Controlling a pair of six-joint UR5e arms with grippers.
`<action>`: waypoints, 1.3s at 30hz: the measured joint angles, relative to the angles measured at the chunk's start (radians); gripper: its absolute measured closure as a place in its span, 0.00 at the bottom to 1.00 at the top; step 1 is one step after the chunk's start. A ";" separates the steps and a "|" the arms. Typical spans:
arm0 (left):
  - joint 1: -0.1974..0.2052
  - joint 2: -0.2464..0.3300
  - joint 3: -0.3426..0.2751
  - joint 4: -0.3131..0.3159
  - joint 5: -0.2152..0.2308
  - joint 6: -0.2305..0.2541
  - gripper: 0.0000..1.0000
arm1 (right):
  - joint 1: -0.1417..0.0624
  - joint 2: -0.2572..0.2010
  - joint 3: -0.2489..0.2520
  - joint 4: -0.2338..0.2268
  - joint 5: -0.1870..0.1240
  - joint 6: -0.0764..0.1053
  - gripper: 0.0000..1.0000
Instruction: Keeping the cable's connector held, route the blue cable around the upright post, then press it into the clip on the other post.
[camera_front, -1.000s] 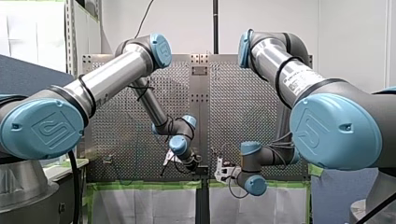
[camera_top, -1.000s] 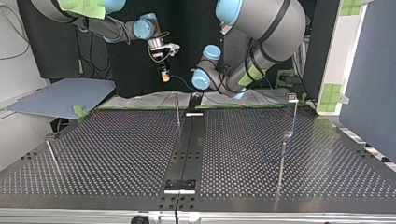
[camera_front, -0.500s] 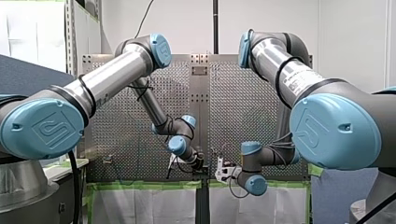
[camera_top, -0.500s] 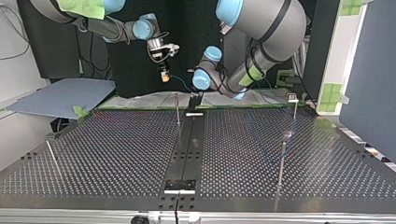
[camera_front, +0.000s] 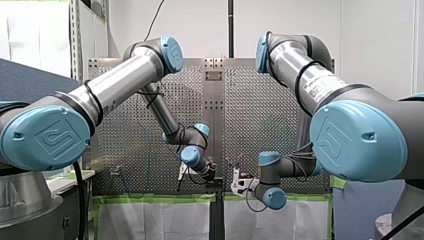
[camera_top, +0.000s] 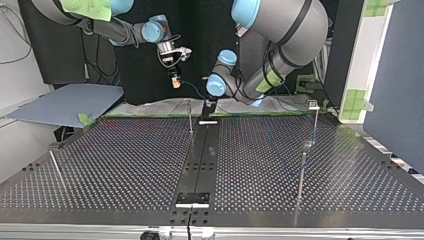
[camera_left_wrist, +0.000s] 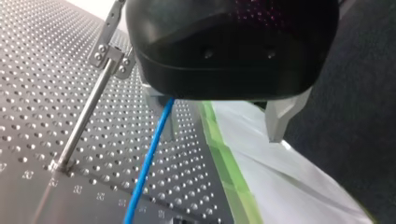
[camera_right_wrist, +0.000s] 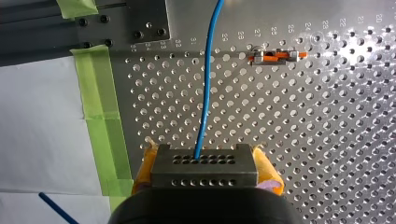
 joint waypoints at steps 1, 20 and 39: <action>-0.001 0.000 0.000 0.000 -0.008 0.000 0.36 | 0.000 0.000 0.000 0.000 0.000 0.000 1.00; -0.025 0.000 0.000 0.025 -0.092 0.005 1.00 | -0.004 0.000 -0.006 0.004 -0.001 -0.006 1.00; -0.060 0.003 0.000 0.077 -0.184 0.013 1.00 | -0.047 0.000 -0.094 0.118 0.000 -0.019 1.00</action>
